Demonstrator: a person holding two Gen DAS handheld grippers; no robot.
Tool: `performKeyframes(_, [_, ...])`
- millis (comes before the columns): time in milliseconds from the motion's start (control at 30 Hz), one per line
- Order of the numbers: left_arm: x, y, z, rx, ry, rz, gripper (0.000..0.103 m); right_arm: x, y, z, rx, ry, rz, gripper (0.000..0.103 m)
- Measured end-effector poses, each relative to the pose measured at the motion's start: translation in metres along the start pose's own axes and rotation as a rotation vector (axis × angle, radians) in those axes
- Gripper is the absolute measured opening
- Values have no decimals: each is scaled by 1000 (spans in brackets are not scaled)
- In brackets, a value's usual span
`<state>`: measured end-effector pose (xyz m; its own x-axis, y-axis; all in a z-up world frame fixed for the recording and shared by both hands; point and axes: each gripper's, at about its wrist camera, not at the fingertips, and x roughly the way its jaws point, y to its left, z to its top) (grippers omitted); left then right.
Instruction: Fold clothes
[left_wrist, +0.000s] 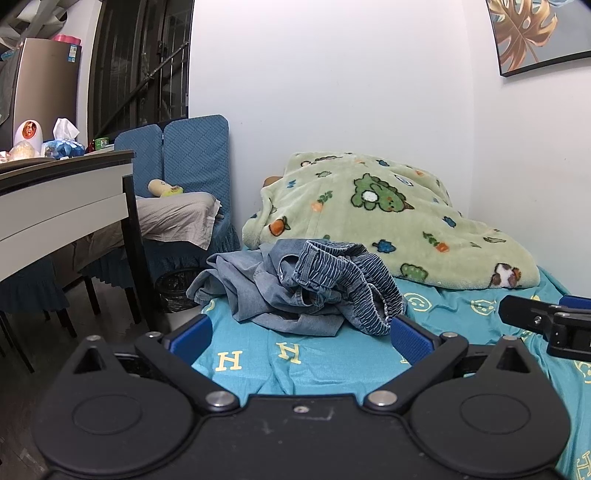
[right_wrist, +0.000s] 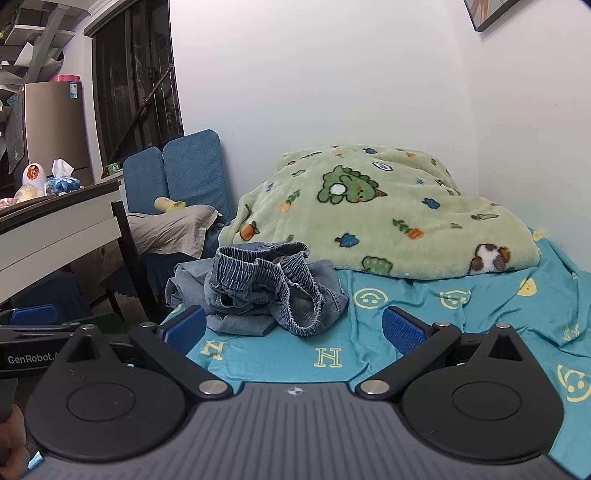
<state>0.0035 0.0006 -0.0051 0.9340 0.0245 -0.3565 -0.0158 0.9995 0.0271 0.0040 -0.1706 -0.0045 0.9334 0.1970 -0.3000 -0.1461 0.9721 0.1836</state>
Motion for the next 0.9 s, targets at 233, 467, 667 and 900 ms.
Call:
performKeyframes(233, [0,0,0,2,1,1,103,-1,-1,1,6,-1,-5,103])
performKeyframes(467, [1,5,3,-6,0,9,103,1,0,1,5,4,-12,103])
performKeyframes(667, [11,3,14,-12,20,22,103,3,-2,-1,16,7,-22,103])
performKeyframes(900, [46,-3,37,-24,42,39,103,15,-5,-4,31,26,-25,103])
